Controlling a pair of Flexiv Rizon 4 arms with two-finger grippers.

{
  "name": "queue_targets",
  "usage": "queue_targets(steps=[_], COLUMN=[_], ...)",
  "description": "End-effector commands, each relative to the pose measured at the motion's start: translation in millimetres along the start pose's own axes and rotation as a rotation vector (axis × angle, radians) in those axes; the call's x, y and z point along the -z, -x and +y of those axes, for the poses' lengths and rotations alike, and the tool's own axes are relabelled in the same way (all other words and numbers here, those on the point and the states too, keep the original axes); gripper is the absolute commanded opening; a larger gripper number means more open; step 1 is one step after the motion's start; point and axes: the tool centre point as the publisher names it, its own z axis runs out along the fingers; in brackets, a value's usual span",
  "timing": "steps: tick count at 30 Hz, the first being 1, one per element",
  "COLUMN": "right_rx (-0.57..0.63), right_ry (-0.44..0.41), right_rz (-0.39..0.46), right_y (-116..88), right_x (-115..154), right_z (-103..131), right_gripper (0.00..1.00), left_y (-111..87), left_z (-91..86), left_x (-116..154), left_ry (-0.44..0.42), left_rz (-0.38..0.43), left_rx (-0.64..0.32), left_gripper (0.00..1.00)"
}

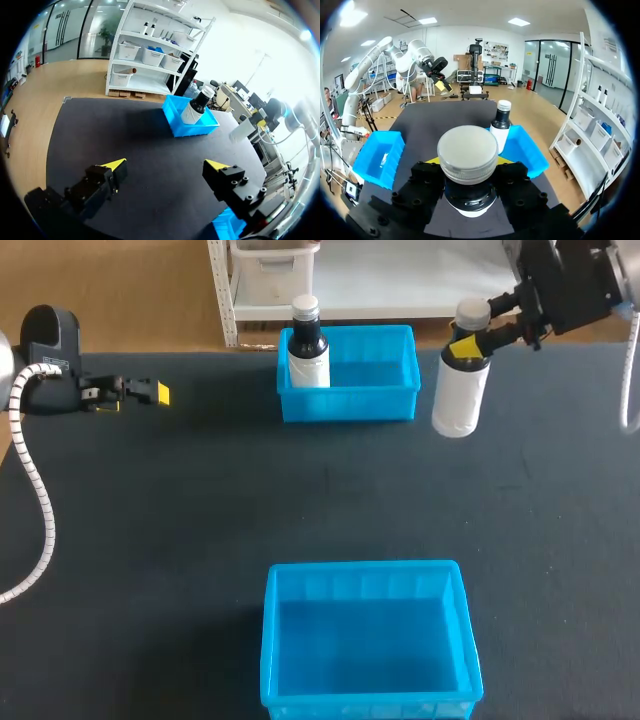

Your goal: Pick up the bottle, and place it in the far bin if it is heavy, or in the near bin if it is light.

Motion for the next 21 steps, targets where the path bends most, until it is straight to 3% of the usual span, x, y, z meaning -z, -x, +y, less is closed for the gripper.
queue_targets(steps=[1, 21], right_rx=[0.003, 0.08], right_ry=[0.013, 0.108], right_rz=[0.007, 0.013], right_y=[6, 37], right_x=[3, -16], right_z=[-9, -62], right_gripper=[0.0, 0.0], left_y=[0.0, 0.0], left_z=[0.0, 0.0], left_x=[0, 0], left_ry=[0.0, 0.0], left_rz=[0.0, 0.0], left_rx=[0.0, 0.0], left_gripper=[1.0, 1.0])
